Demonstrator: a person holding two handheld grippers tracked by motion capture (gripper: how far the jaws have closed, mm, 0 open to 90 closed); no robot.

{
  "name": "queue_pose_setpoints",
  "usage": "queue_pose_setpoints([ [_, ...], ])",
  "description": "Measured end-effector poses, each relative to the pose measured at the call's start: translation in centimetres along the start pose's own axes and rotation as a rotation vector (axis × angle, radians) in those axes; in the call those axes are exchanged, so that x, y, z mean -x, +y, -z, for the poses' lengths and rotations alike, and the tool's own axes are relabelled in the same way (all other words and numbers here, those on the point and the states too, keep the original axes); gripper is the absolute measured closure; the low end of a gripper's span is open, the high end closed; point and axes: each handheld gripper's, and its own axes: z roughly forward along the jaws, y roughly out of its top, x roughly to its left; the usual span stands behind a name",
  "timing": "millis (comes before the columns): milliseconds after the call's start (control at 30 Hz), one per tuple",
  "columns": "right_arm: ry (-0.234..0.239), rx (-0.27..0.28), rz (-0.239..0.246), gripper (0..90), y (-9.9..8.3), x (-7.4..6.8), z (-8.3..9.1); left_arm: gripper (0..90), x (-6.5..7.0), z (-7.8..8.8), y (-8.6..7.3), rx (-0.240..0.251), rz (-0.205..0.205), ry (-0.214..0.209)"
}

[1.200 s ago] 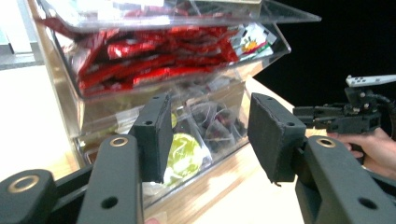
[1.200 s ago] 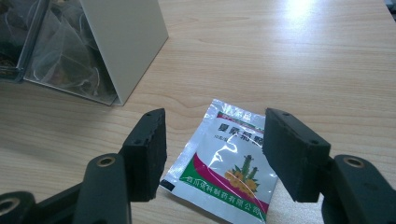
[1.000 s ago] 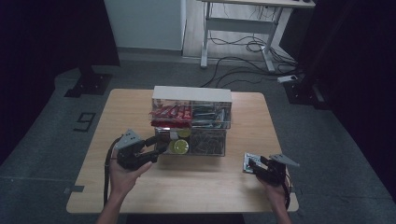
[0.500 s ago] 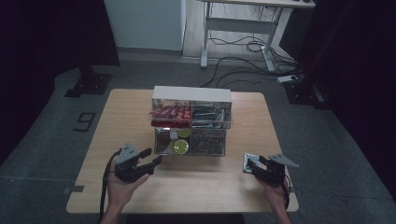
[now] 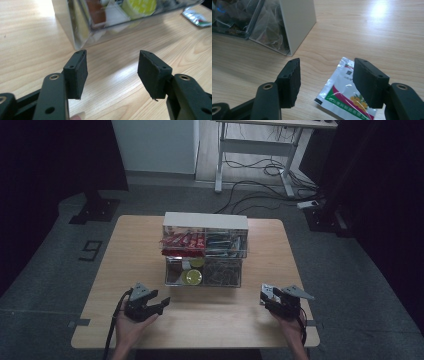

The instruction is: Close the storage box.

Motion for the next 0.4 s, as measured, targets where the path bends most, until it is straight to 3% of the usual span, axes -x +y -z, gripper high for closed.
queue_pose_setpoints([
  [400, 0.040, -0.006, 0.035, 38.4, -0.14, -0.80, -0.38, 38.1, -0.47, -0.16, -0.80, -0.013, 0.014, 0.017],
])
